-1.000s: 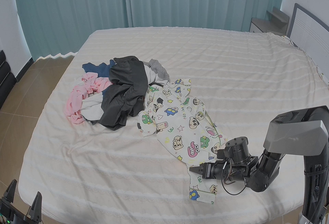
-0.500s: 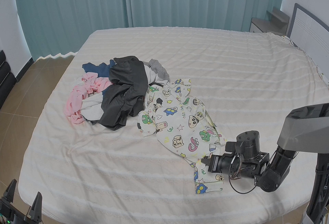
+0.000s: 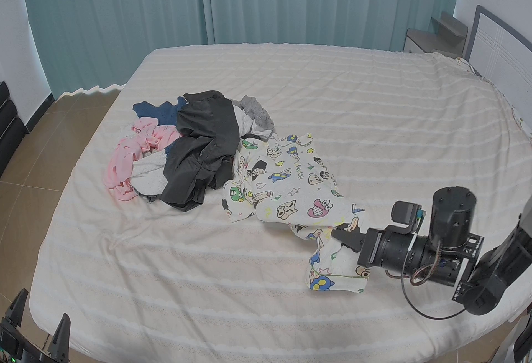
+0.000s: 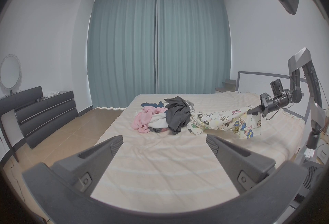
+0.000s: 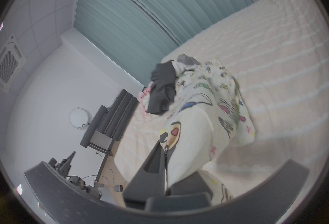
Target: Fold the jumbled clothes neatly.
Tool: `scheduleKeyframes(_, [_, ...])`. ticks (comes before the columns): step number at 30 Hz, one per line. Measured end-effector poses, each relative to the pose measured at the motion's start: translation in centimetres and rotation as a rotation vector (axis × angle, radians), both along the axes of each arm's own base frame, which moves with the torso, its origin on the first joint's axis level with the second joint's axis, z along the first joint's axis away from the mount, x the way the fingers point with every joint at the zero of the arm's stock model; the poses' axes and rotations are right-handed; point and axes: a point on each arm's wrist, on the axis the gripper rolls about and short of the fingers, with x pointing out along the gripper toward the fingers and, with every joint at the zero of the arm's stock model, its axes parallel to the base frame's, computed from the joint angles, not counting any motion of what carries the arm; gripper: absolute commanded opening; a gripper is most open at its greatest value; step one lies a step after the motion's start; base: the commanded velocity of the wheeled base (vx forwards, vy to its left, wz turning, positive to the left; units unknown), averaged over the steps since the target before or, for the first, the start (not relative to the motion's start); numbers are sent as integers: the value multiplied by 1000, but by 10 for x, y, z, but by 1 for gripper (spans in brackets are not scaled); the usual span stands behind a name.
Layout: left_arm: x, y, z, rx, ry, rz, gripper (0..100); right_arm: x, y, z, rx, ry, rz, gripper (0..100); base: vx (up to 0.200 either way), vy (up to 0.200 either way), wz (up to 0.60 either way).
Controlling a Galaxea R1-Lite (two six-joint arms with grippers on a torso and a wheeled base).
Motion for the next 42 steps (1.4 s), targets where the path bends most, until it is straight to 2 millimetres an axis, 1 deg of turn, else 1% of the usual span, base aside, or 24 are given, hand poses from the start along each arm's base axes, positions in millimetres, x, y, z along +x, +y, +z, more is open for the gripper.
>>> scheduleKeyframes(3, [-3, 0, 13, -29, -53, -25, 100, -10, 0, 21, 32, -45, 24, 0, 0, 0, 0])
scheduleKeyframes(5, [-8, -1, 30, -44, -105, -62, 100, -16, 0, 34, 46, -64, 43, 0, 0, 0, 0])
scheduleKeyframes(6, [-11, -2, 45, -44, -145, -106, 100, -20, 1, 43, 53, -72, 57, 0, 0, 0, 0])
scheduleKeyframes(9, [-14, -4, 72, -27, -183, -220, 100, -25, 6, 63, 66, -88, 87, 0, 0, 0, 0])
scheduleKeyframes(12, [-7, -6, 93, 9, -162, -325, 100, -32, 13, 88, 94, -122, 129, 0, 0, 0, 0])
scheduleKeyframes(16, [16, -8, 104, 74, -65, -419, 100, -42, 25, 122, 146, -182, 192, 0, 0, 0, 0])
scheduleKeyframes(20, [43, -11, 102, 119, 62, -508, 100, -54, 36, 150, 185, -229, 254, 0, 0, 0, 0])
scheduleKeyframes(22, [56, -13, 98, 130, 130, -563, 100, -60, 42, 164, 204, -252, 287, 0, 0, 0, 0])
scheduleKeyframes(25, [70, -18, 88, 137, 227, -649, 100, -69, 49, 179, 227, -280, 329, 0, 0, 0, 0])
scheduleKeyframes(30, [85, -31, 66, 194, 386, -805, 100, -87, 60, 190, 243, -311, 406, 0, 0, 0, 0])
scheduleKeyframes(34, [93, -41, 50, 235, 502, -891, 100, -97, 69, 196, 251, -338, 452, 0, 0, 0, 0])
scheduleKeyframes(37, [98, -46, 42, 251, 564, -929, 100, -102, 76, 203, 266, -357, 475, 0, 0, 0, 0])
scheduleKeyframes(42, [104, -55, 37, 261, 613, -983, 100, -106, 90, 208, 279, -367, 474, 0, 0, 0, 0])
